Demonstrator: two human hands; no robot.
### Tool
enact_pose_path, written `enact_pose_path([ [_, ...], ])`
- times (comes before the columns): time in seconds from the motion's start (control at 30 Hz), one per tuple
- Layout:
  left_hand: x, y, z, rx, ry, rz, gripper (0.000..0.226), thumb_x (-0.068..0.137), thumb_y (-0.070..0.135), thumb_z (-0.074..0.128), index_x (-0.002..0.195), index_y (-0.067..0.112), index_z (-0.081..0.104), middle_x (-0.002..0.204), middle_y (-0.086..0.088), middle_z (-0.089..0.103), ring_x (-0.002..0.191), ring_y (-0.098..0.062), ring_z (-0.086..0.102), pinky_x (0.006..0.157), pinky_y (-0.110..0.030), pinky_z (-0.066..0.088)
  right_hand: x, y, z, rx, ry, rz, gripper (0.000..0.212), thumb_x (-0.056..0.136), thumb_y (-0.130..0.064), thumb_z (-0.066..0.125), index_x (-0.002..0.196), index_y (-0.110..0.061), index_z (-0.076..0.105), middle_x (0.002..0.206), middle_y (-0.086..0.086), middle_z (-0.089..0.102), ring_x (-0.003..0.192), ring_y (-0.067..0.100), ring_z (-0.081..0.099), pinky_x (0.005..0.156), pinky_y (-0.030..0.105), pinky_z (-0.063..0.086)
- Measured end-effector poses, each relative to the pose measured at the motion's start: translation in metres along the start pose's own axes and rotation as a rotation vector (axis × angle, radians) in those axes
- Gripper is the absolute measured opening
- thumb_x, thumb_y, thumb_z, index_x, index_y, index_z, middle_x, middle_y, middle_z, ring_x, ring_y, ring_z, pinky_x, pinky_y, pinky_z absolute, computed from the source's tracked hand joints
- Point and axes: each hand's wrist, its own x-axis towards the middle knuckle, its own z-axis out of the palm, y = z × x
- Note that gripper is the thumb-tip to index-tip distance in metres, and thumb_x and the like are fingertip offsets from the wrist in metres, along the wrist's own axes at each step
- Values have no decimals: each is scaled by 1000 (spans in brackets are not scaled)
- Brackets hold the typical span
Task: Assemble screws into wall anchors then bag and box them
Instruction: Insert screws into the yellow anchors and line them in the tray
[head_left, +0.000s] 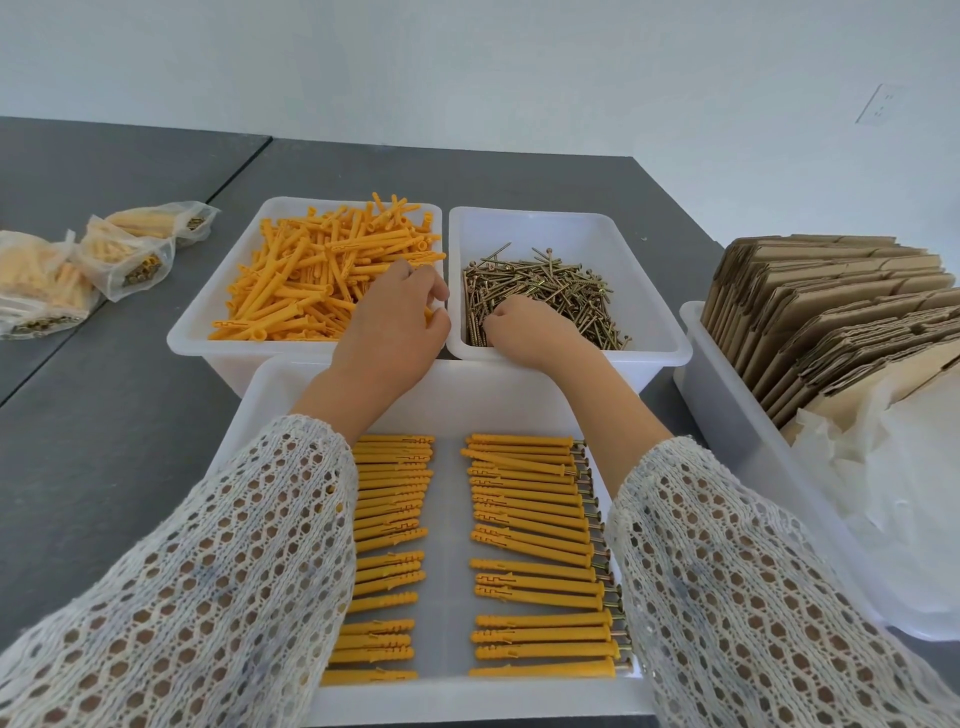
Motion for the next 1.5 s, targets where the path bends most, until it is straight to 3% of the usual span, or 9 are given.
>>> enact_pose_path([
  [1.17,1,-1,2,22,-7,4,18,96,16,53,110,13,64,104,-5,53,91,-19,54,80,-36,49,-3,0,0,-9,30,-20,33,95,-20,40,62,-16,37,63,-1,40,57,17,37,53,30,26],
  [1.5,1,-1,3,3,-7,-3,19,97,15,52,111,12,64,105,-4,52,90,-17,52,77,-29,43,-3,0,-1,-10,26,-24,34,95,-20,40,62,-17,35,61,-2,39,55,16,34,52,29,25],
])
